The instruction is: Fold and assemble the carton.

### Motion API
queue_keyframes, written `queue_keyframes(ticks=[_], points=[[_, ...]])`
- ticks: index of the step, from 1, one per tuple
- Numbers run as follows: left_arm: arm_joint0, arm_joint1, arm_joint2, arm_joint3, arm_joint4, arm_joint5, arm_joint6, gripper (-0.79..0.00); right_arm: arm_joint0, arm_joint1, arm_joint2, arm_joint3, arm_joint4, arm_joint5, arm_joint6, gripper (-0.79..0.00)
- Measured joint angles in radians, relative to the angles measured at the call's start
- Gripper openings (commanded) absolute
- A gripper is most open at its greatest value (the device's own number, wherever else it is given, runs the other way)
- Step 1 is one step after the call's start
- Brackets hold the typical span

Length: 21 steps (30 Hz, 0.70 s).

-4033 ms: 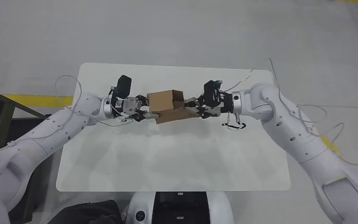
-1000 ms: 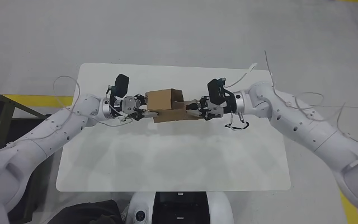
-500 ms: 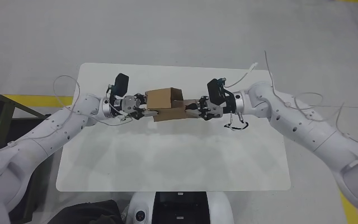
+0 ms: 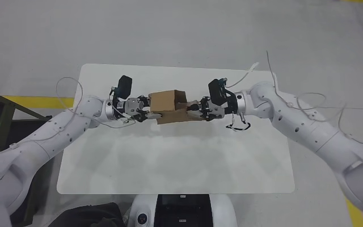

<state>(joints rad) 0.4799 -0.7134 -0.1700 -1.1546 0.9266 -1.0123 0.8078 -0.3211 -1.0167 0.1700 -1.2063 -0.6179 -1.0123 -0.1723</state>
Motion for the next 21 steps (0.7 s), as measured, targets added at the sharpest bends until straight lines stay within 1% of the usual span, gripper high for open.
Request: queue_keyframes(ticks=[7, 21], points=[[0.008, 0.004, 0.0, -0.02, 0.012, 0.0, 0.0, -0.52, 0.005, -0.015, 0.0, 0.01, 0.006, 0.0, 0.014, -0.785], [0.007, 0.009, 0.0, -0.038, 0.007, 0.0, 0.0, -0.542, 0.009, -0.049, 0.0, 0.003, 0.014, 0.0, 0.051, -0.785]])
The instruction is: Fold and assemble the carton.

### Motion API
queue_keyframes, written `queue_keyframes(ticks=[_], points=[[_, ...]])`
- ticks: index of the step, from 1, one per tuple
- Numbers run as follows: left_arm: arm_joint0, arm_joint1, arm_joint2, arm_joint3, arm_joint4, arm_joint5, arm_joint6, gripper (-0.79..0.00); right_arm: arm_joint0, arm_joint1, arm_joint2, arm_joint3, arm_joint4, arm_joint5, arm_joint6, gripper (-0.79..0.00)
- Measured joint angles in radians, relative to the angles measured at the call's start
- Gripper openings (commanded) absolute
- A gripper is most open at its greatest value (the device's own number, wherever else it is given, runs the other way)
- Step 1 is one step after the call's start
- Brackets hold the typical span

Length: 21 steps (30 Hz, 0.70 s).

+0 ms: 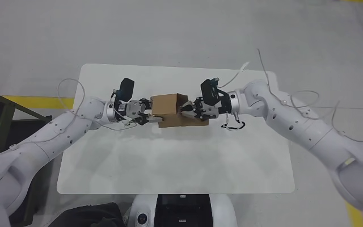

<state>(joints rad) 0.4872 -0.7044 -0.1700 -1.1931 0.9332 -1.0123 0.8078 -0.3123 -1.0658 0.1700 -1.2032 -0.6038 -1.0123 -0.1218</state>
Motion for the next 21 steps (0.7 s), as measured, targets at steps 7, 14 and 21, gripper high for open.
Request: queue_keyframes(ticks=[7, 14, 21], points=[[-0.001, -0.003, 0.0, 0.002, -0.005, 0.0, 0.0, -0.548, 0.001, -0.034, 0.0, -0.009, 0.006, 0.0, 0.019, -0.785], [-0.004, -0.006, 0.0, 0.018, -0.02, 0.0, 0.0, -0.554, 0.003, -0.069, 0.0, -0.001, 0.009, 0.0, 0.048, -0.785], [-0.006, -0.008, 0.0, 0.031, -0.033, 0.0, 0.0, -0.563, 0.005, -0.085, 0.0, 0.036, 0.025, 0.0, 0.056, -0.785]])
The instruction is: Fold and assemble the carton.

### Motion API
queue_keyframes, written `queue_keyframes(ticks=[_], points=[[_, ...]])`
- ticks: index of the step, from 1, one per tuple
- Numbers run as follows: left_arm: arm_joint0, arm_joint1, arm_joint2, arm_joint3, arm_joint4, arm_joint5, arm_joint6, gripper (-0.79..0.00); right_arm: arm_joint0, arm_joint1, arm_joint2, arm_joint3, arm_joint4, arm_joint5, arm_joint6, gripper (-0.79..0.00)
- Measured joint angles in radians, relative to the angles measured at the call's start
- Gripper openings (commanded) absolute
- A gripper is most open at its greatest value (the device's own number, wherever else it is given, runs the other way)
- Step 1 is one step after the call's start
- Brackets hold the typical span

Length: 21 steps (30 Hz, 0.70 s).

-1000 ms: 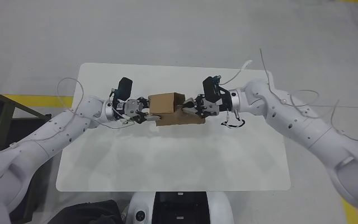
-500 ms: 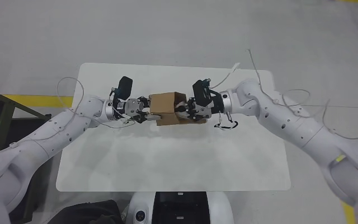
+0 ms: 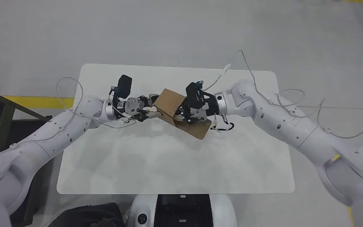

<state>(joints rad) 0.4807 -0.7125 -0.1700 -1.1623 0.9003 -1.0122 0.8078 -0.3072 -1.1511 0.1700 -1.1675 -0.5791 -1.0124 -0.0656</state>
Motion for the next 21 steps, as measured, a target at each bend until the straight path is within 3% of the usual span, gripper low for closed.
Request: queue_keyframes(ticks=[17, 20, 21], points=[[0.012, -0.002, 0.0, 0.003, 0.003, 0.0, 0.0, -0.542, -0.006, 0.007, 0.0, 0.052, 0.017, 0.0, -0.028, -0.785], [0.01, 0.0, 0.0, 0.009, -0.016, 0.0, 0.0, -0.406, -0.008, 0.006, 0.0, 0.051, 0.014, 0.0, -0.04, -0.785], [0.01, 0.001, 0.0, 0.009, -0.023, 0.0, 0.0, -0.246, -0.008, 0.006, 0.0, 0.05, 0.01, 0.0, -0.046, -0.785]])
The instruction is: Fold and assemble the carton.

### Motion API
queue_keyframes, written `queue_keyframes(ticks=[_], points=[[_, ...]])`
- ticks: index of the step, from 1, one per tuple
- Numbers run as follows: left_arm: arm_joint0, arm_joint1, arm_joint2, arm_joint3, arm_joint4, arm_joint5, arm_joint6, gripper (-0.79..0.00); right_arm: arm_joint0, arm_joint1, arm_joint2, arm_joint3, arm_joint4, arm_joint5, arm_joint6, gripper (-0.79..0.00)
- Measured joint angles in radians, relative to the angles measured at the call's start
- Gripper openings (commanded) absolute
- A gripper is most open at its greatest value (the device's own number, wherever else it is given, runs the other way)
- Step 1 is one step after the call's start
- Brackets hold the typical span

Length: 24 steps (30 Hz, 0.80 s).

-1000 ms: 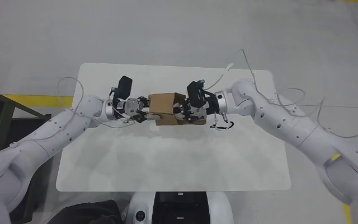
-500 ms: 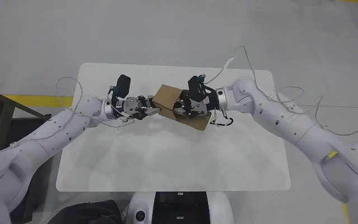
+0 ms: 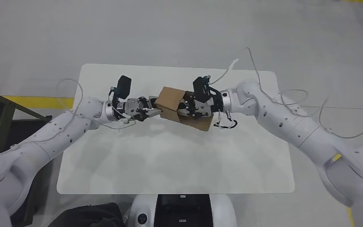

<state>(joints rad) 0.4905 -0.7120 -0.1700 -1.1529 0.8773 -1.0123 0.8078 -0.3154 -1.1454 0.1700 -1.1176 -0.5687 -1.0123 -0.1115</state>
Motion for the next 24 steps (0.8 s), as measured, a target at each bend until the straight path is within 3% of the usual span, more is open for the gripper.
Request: queue_keyframes(ticks=[1, 2, 17, 24], points=[[0.0, 0.001, 0.0, 0.0, -0.008, 0.0, 0.0, -0.08, -0.001, 0.0, 0.0, -0.001, -0.004, 0.0, -0.006, -0.785], [0.0, 0.002, 0.0, -0.002, -0.02, 0.0, 0.0, 0.0, -0.001, 0.0, 0.0, -0.002, -0.01, 0.0, -0.015, -0.785], [0.04, 0.034, 0.0, -0.053, -0.047, 0.0, 0.0, 0.0, 0.0, -0.001, 0.0, 0.003, -0.092, 0.0, -0.107, -0.785], [0.032, 0.042, 0.0, -0.032, -0.093, 0.0, 0.0, 0.0, -0.003, 0.006, 0.0, 0.058, -0.058, 0.0, -0.007, -0.785]])
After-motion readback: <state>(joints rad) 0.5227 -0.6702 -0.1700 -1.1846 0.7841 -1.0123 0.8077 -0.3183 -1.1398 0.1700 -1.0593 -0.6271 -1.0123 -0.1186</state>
